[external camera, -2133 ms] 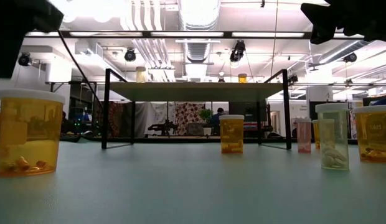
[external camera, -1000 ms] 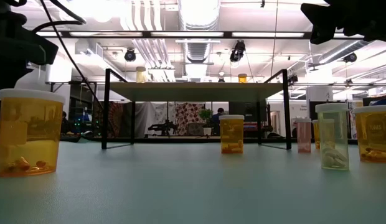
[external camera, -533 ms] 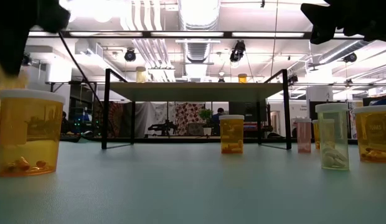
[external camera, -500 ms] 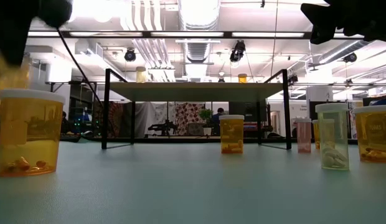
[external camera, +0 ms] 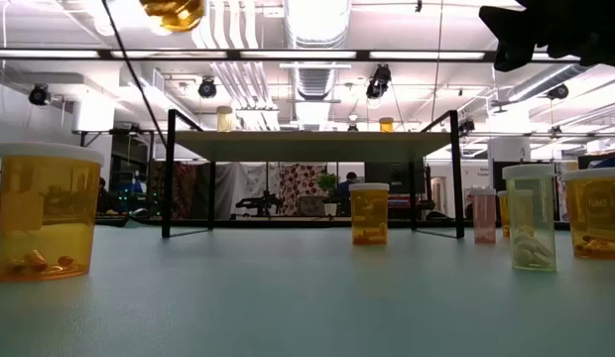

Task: Pick and place medicine bottles onto shelf by color
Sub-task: Put the big orange pill bottle on the shelf

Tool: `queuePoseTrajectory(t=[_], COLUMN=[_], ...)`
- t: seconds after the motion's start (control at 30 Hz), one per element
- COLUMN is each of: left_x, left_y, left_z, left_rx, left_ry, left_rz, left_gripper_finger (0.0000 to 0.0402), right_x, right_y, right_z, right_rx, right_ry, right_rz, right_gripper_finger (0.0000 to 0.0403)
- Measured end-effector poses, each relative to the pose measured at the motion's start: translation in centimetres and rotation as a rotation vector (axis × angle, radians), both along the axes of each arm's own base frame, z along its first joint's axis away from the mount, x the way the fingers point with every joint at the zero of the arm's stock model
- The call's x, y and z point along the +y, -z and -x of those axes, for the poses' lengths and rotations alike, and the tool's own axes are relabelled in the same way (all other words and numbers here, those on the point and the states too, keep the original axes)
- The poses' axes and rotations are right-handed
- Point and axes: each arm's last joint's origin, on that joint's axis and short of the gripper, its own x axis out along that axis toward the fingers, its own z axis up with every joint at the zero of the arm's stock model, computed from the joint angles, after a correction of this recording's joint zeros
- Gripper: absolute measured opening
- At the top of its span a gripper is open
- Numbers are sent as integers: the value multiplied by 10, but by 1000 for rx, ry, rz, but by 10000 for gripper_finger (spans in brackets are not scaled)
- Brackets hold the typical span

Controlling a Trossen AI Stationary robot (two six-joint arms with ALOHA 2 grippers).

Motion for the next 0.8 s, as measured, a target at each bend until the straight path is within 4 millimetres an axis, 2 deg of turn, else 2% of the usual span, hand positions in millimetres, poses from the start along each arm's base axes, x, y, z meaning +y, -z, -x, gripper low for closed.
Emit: queuePoseTrajectory(t=[0.17,0.37,0.5,0.8], left_x=[10,39,70,159], left_y=[-23,-39,-43,-52], left_z=[-27,-56,-64,-65], left_rx=[54,35,24,72], left_ry=[107,248,307,227], left_rz=[-97,-193,-270,-471], left_gripper_finger=[193,193,193,193], right_x=[0,0,0,0], right_y=[0,0,0,0], right_z=[0,0,0,0], right_rx=[6,6,6,6], right_ry=[-2,-3,-2,-2], right_rz=[-5,-8,-7,-5], right_gripper_finger=[215,215,215,215])
